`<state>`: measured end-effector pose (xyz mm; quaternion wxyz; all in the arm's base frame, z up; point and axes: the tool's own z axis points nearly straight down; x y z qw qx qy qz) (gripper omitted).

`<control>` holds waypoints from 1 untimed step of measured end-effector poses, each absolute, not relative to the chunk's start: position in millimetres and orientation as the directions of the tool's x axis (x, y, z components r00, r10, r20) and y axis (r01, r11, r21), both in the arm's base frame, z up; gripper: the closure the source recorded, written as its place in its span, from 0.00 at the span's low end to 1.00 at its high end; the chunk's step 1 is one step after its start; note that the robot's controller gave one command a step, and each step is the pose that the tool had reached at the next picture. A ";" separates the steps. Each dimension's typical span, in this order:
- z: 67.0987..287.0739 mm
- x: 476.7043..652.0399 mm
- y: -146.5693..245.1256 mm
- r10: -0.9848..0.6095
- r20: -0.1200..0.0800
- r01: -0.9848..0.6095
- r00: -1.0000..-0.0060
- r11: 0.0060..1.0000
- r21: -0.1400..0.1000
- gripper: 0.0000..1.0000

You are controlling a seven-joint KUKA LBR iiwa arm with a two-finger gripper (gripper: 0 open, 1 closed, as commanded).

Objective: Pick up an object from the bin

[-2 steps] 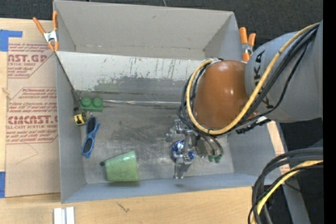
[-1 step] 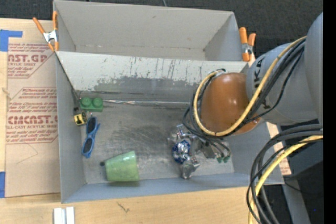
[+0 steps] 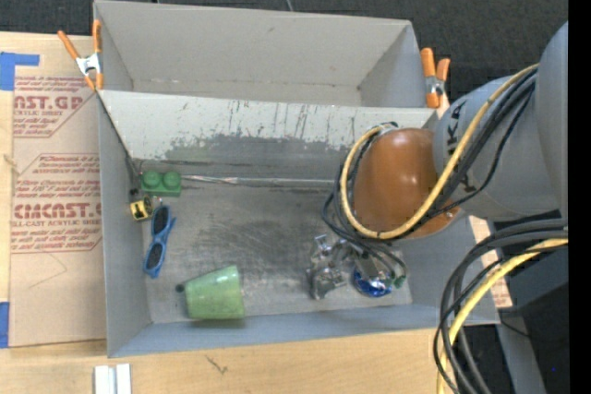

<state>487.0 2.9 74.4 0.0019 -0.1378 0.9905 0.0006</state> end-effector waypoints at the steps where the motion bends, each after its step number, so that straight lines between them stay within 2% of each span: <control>1: 218.1 541.3 -49.4 -0.332 -0.011 -0.332 -0.943 0.943 -0.006 1.00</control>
Offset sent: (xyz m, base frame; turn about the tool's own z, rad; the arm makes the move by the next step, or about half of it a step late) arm 0.0512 -0.0511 0.1390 -0.0638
